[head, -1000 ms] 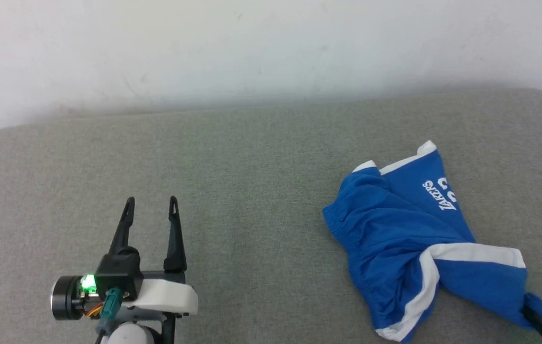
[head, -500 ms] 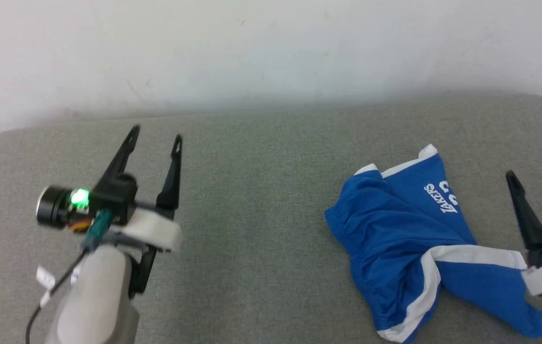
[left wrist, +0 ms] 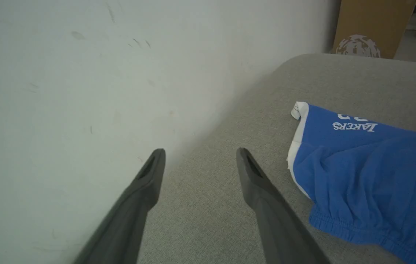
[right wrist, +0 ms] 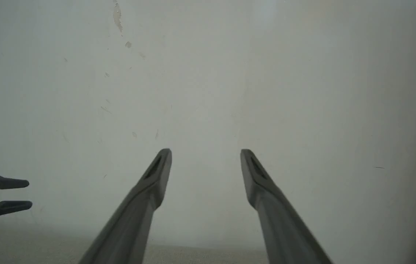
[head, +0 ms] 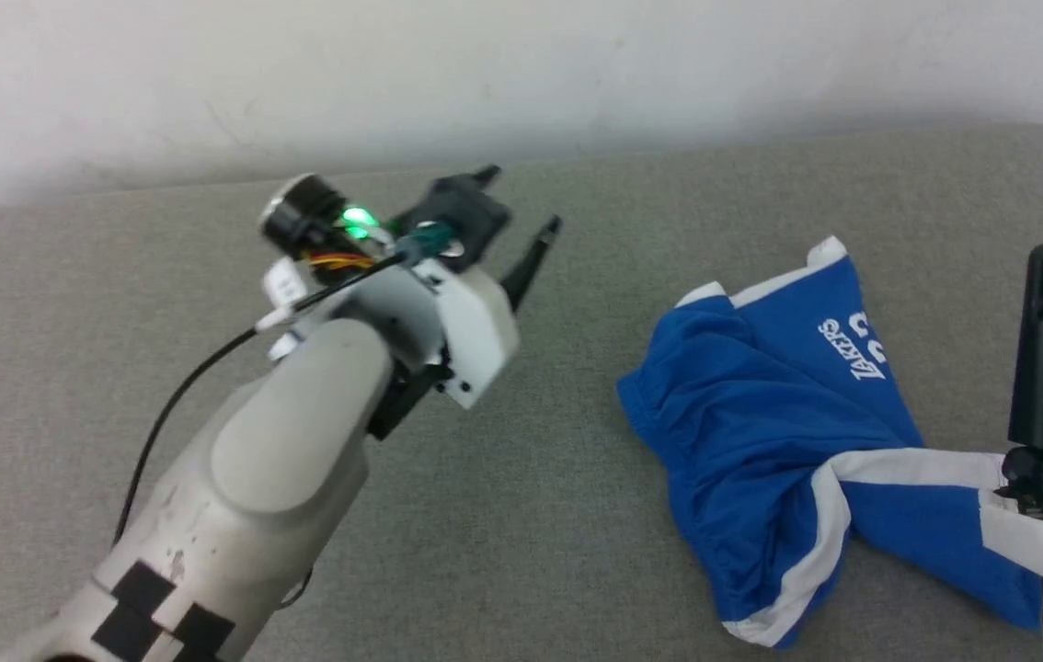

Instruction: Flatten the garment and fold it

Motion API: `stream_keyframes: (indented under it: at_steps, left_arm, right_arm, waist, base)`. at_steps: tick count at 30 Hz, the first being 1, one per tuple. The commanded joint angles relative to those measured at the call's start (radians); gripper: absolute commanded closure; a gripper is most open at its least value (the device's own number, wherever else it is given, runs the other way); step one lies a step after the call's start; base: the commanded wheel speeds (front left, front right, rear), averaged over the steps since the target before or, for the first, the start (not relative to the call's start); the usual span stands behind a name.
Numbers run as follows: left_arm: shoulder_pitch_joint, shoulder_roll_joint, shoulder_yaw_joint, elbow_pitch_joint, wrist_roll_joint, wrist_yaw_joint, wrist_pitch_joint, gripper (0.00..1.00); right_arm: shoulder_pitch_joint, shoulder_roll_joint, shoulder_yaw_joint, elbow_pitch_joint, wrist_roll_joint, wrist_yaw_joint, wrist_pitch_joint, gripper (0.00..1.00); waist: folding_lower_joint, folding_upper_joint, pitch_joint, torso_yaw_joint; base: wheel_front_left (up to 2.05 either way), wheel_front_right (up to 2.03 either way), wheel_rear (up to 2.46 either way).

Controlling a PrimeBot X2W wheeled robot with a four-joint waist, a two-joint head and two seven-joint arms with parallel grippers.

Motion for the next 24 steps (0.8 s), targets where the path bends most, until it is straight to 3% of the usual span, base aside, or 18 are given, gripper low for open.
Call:
stream_keyframes:
  at_steps: [1, 6, 13, 18, 24]
  left_arm:
    - [-0.036, 0.015, -0.046, 0.004, -0.037, -0.006, 0.032, 0.0]
    - [-0.168, 0.068, -0.319, -0.013, -0.252, -0.006, 0.22, 0.0]
    - [-0.313, 0.1, -0.609, -0.036, -0.509, -0.007, 0.43, 0.0]
    - [-0.337, 0.102, -0.668, -0.015, -0.548, -0.007, 0.522, 0.0]
    - [-0.231, 0.131, -0.671, -0.043, -0.464, -0.007, 0.638, 0.0]
  right_arm:
    - [0.004, 0.009, -0.006, -0.006, -0.011, -0.002, -0.004, 0.0]
    - [-0.008, 0.03, 0.008, -0.011, -0.038, -0.002, -0.004, 0.0]
    - [-0.05, 0.043, 0.011, 0.019, -0.043, -0.002, -0.004, 0.0]
    - [-0.081, 0.046, 0.015, 0.042, -0.026, -0.002, -0.004, 0.0]
    - [-0.104, 0.046, 0.007, 0.076, 0.005, -0.002, -0.004, 0.0]
  waist:
    - [-0.0002, 0.0001, 0.033, -0.032]
    - [-0.0002, 0.0001, 0.087, -0.088]
    - [-0.0002, 0.0001, 0.17, -0.17]
    - [-0.0002, 0.0001, 0.229, -0.221]
    - [-0.0002, 0.0001, 0.255, -0.253]
  base:
    - [0.0, 0.0, 0.0]
    - [0.0, 0.0, 0.0]
    - [0.0, 0.0, 0.0]
    - [0.0, 0.0, 0.0]
    - [0.0, 0.0, 0.0]
